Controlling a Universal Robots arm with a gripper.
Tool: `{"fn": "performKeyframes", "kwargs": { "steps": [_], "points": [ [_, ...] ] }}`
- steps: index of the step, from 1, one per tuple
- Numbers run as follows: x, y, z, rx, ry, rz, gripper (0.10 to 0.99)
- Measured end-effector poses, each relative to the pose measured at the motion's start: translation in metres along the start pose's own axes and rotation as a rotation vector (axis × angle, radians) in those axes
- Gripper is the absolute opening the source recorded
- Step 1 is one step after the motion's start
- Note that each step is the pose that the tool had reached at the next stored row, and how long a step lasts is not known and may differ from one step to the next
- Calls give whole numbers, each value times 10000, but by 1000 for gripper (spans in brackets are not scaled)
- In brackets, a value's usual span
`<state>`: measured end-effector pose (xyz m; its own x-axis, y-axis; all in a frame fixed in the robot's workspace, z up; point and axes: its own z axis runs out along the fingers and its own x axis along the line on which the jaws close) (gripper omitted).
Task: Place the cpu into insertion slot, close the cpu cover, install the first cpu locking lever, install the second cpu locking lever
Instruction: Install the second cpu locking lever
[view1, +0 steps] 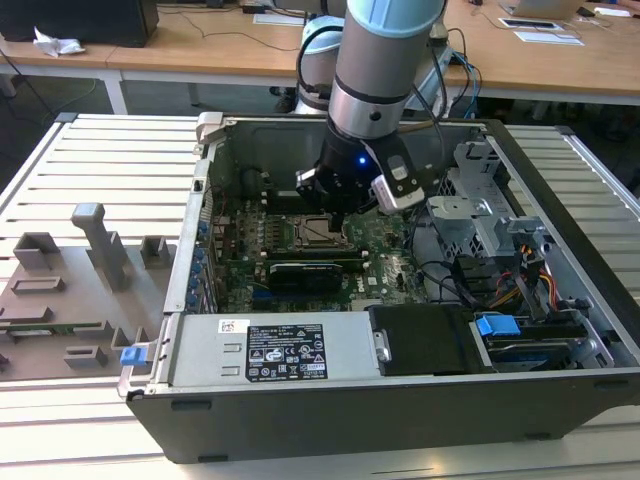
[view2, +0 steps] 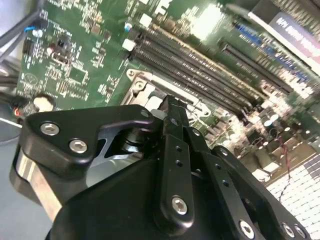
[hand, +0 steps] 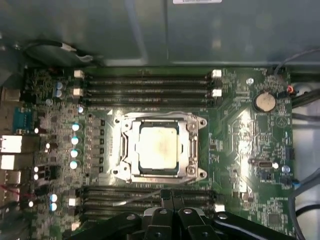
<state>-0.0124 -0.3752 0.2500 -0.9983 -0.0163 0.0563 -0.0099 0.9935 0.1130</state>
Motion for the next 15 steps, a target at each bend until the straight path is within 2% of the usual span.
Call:
{"fn": "performKeyframes", "kwargs": {
  "steps": [3,4,8,11,12,15],
  "points": [
    [21,-24,23,-201,-2,-13,106],
    [51,-38,40,-268,-2,-26,106],
    [157,-82,86,-403,0,-59,106],
    [224,-110,116,-469,1,-75,106],
    [273,-126,145,-493,1,-84,106],
    [342,-144,211,-494,6,-119,106]
  ]
}}
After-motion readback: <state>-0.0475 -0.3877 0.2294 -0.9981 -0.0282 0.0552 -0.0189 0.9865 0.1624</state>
